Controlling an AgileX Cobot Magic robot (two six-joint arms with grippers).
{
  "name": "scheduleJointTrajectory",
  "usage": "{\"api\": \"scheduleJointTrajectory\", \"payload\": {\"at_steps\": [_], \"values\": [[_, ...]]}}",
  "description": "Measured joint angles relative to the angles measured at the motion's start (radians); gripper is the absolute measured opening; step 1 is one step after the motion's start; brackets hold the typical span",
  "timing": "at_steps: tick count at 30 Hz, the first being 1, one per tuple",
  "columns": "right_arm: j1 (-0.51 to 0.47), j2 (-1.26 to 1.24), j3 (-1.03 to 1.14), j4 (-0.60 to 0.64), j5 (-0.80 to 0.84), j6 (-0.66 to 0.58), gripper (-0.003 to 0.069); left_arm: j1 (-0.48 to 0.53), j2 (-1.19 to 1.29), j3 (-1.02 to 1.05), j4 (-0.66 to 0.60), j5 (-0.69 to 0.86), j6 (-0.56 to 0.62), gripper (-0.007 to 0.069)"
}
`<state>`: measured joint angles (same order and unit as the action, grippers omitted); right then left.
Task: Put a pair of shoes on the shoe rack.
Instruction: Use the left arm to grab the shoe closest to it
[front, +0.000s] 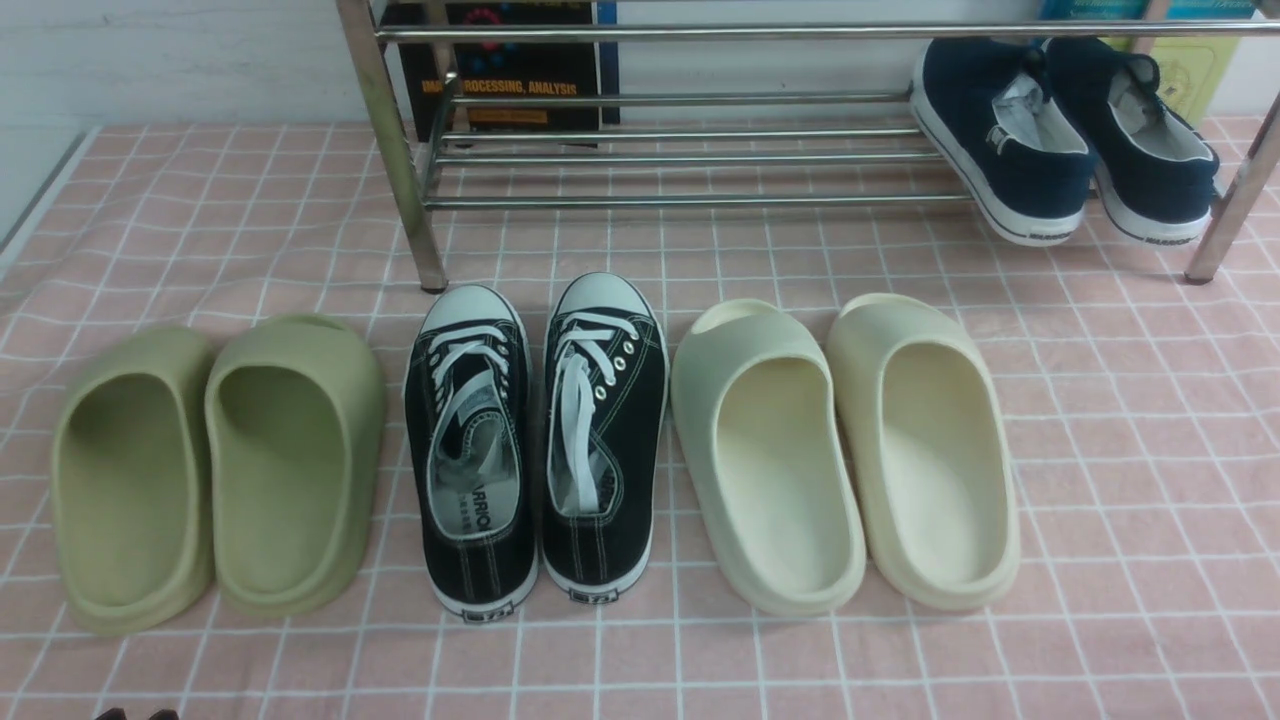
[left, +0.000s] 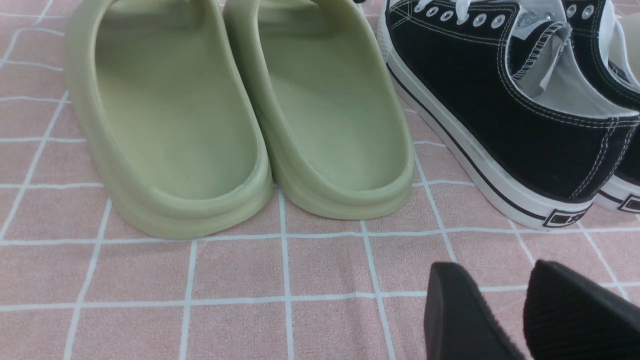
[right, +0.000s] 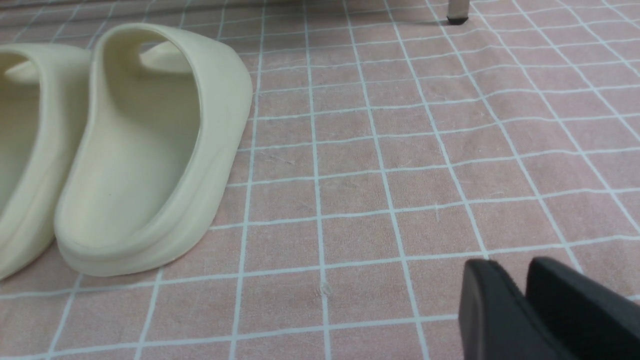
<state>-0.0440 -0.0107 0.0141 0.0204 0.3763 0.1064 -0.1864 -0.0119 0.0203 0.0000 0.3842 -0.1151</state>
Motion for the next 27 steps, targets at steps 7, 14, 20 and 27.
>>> {"api": "scheduleJointTrajectory", "payload": {"at_steps": [7, 14, 20, 27], "values": [[0.0, 0.0, 0.0, 0.0, 0.0, 0.0, 0.0132, 0.0, 0.0, 0.001, 0.013, -0.017, 0.0, 0.0239], [0.0, 0.0, 0.0, 0.0, 0.0, 0.0, 0.0134, 0.0, 0.0, 0.01, 0.112, -0.326, 0.0, 0.0239], [0.0, 0.0, 0.0, 0.0, 0.0, 0.0, 0.0136, 0.0, 0.0, 0.01, 0.132, -0.674, 0.0, 0.0239], [0.0, 0.0, 0.0, 0.0, 0.0, 0.0, 0.0142, 0.0, 0.0, 0.01, 0.094, -0.988, -0.104, 0.0239]]}}
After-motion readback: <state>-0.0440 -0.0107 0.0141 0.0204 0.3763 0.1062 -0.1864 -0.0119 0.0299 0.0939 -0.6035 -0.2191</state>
